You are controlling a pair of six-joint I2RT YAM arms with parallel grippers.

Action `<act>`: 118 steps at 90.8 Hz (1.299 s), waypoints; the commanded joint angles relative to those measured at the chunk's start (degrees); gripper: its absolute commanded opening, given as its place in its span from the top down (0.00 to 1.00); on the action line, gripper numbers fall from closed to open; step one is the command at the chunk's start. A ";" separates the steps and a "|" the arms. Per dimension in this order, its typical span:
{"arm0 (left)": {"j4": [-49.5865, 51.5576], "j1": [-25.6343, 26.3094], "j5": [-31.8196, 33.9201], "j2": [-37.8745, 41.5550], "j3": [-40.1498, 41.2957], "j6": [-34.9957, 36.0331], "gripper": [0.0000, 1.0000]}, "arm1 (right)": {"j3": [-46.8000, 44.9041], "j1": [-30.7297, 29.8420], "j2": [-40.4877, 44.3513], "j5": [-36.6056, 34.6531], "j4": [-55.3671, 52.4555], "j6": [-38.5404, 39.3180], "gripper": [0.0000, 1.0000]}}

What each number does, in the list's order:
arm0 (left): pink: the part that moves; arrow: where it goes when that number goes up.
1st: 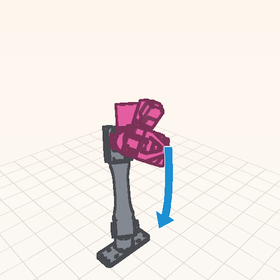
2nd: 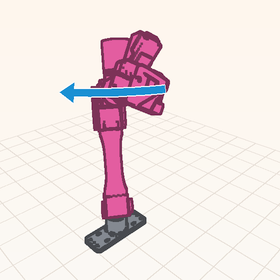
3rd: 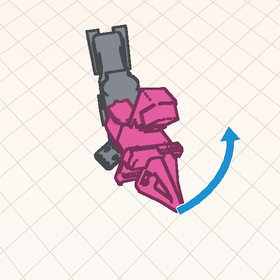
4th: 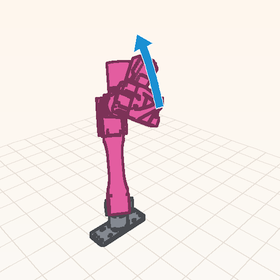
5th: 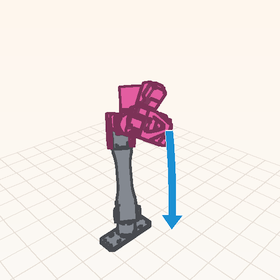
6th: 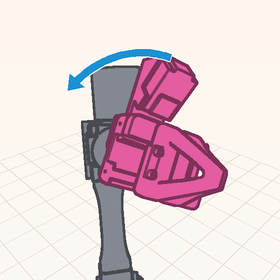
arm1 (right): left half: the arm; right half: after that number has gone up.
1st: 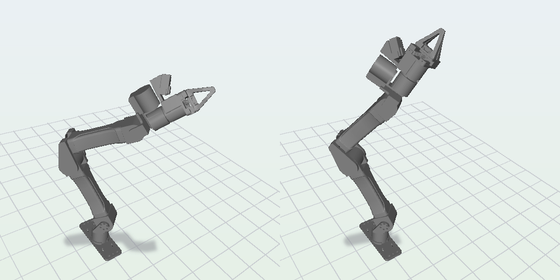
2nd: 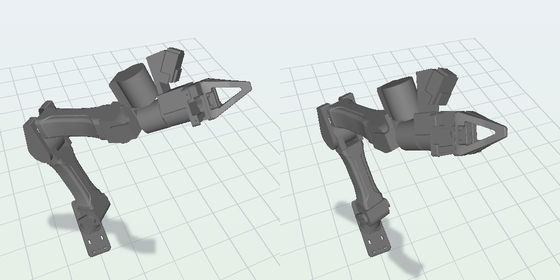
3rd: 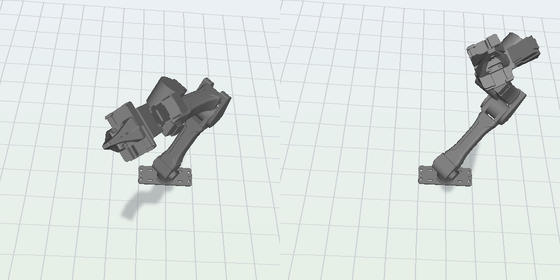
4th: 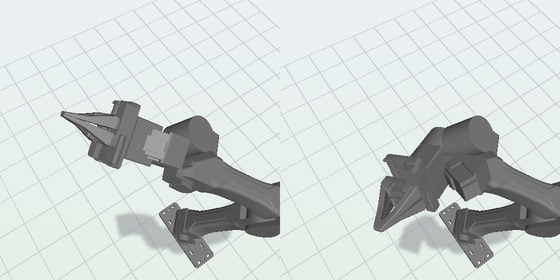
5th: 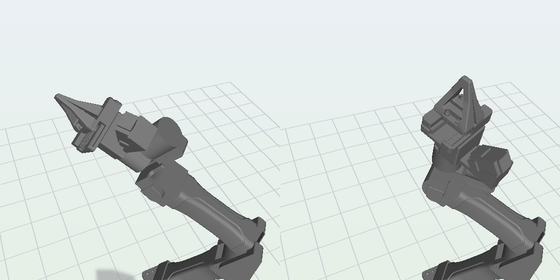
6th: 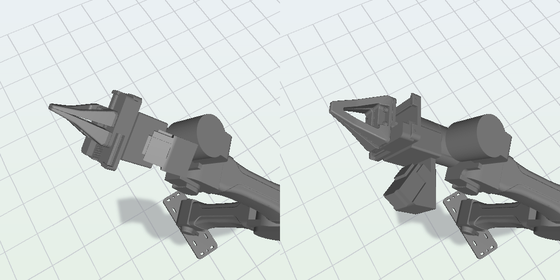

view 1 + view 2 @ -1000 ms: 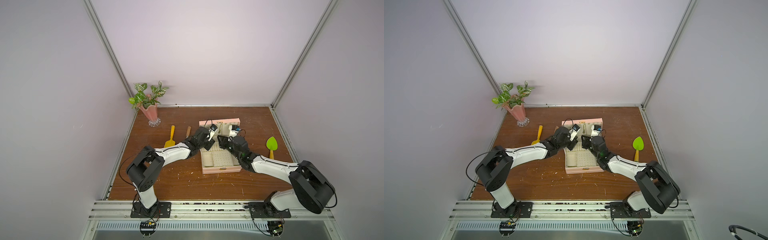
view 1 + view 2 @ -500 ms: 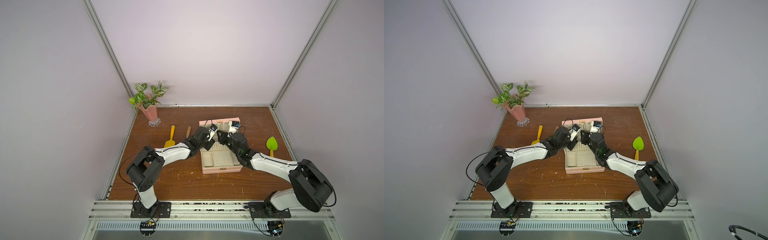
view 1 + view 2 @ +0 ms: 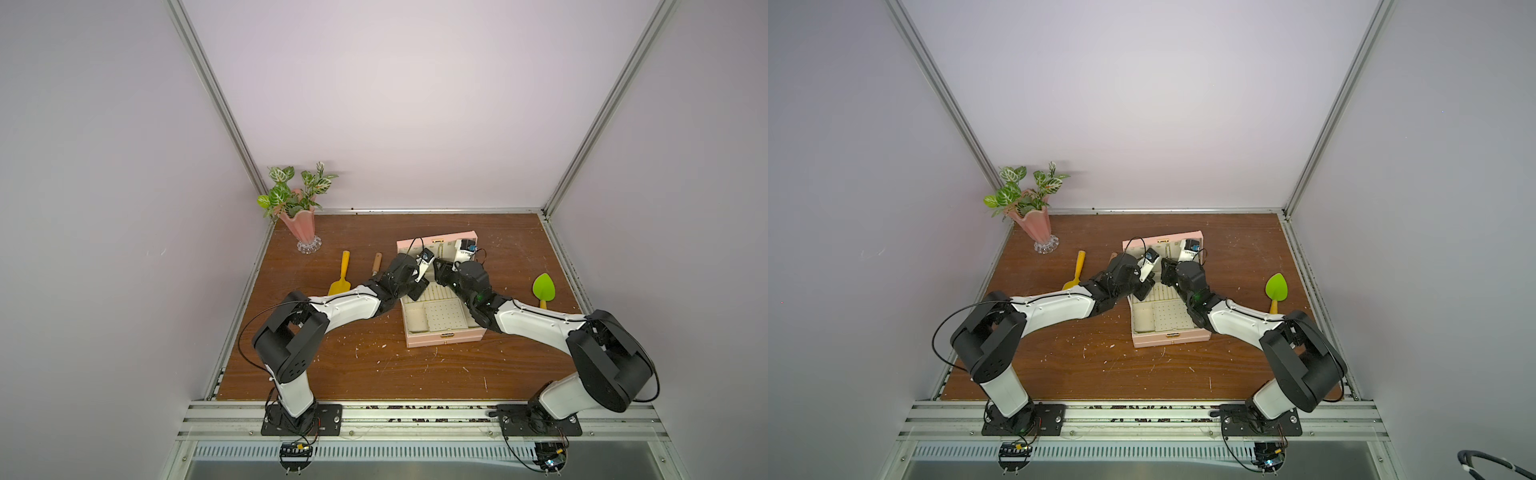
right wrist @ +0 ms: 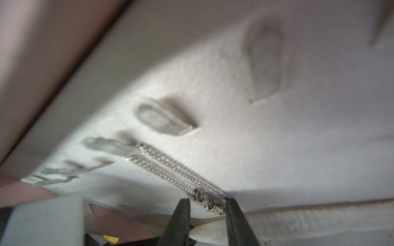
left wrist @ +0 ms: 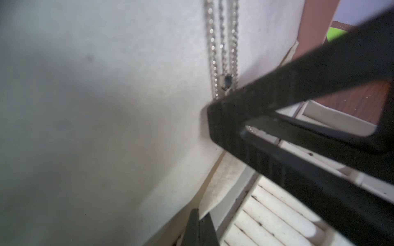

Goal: Put jewelry chain into jewelry box
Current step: Adjust the necklace in the storage slot.

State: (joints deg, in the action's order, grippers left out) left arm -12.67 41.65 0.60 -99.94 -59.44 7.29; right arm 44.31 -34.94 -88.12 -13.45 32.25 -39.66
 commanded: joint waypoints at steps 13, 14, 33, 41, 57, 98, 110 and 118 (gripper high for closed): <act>-3.15 -0.08 -4.90 1.10 0.46 -0.61 0.99 | 5.32 0.32 -2.28 0.99 -1.40 0.76 0.81; -3.15 -0.12 -4.82 1.13 0.46 -0.65 0.99 | 5.37 0.31 -2.39 1.03 -1.49 0.79 0.82; -3.48 -0.14 -2.80 1.18 0.72 -1.43 0.99 | 5.78 0.39 -2.36 1.00 -3.50 0.93 0.99; -3.63 -0.31 -2.05 1.24 0.77 -1.99 0.99 | 5.16 0.34 -1.60 1.25 -4.35 0.98 1.00; -4.25 -0.60 -1.44 1.33 1.15 -2.64 0.99 | 2.92 0.31 0.61 2.51 -6.20 0.90 1.00; -5.09 -0.69 -0.96 1.21 1.17 -3.19 0.99 | 1.04 0.33 1.05 5.77 -7.86 0.02 1.00; -5.09 -0.69 -1.00 1.33 1.24 -3.18 0.99 | 0.48 0.31 0.86 5.99 -7.65 -0.29 1.00; -5.22 -0.69 -0.87 1.24 1.28 -3.11 0.99 | 0.25 0.38 1.33 5.76 -7.55 -0.22 1.00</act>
State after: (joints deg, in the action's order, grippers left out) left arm -14.31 41.21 1.83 -99.94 -58.70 5.98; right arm 45.08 -34.85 -87.00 -7.90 23.81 -39.48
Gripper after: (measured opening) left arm 0.053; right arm 0.058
